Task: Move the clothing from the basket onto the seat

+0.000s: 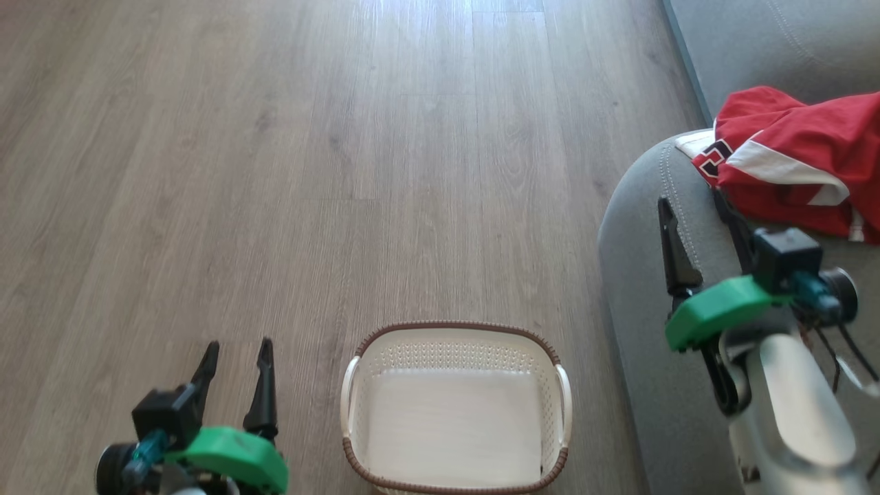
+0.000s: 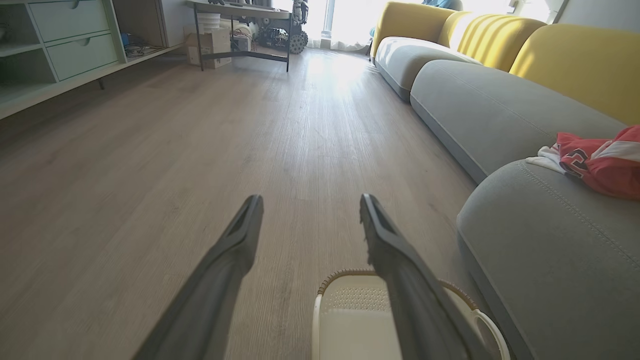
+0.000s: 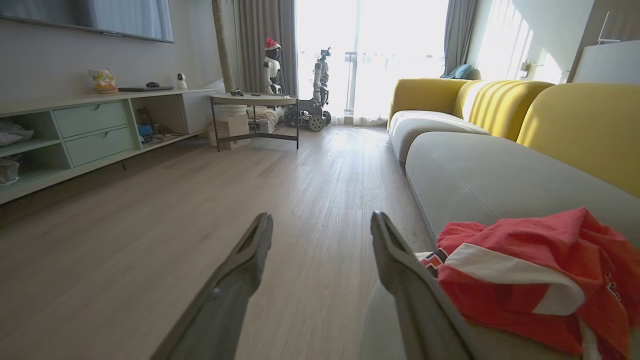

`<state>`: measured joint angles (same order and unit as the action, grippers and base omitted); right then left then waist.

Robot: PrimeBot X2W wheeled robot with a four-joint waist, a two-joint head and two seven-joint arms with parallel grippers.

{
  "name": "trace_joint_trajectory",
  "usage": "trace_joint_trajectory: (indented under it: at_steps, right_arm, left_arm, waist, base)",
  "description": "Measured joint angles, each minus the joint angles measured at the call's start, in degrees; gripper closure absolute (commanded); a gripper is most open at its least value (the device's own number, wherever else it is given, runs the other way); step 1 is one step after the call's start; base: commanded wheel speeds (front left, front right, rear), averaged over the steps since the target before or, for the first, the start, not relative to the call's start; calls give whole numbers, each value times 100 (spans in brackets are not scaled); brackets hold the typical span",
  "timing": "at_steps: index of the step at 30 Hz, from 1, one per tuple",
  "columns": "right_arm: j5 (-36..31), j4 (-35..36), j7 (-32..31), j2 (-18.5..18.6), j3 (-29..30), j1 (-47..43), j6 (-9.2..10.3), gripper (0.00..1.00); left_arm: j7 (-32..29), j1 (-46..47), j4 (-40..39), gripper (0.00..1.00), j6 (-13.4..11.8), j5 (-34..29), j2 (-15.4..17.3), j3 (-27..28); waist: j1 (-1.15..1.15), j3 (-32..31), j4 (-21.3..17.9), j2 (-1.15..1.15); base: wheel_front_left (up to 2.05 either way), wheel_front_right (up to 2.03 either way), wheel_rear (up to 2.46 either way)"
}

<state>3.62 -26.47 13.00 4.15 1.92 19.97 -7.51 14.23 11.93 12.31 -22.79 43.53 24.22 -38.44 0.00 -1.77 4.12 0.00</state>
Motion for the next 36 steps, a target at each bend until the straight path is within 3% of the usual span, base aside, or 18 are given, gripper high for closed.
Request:
trace_joint_trajectory:
  at_steps: [6,13,29,36]
  right_arm:
    - [-100,862,-205,-67,103,-733,0,0]
    - [309,1460,-411,-110,86,-1620,0,0]
    - [649,1485,-382,-123,-68,-1962,0,0]
    - [661,1389,-287,-124,-90,-1964,0,0]
  left_arm:
    - [0,-402,-270,0,-76,-156,59,156]
    - [1,-717,-449,0,-98,-281,109,315]
    - [1,-990,-415,0,170,-474,91,745]
    - [4,-1185,-466,0,423,-695,-19,1127]
  waist:
    - [0,-18,50,0]
    - [0,-87,113,0]
    - [0,-164,101,0]
    - [0,-189,131,0]
  base:
    - [0,0,0]
    - [0,0,0]
    - [0,0,0]
    - [0,0,0]
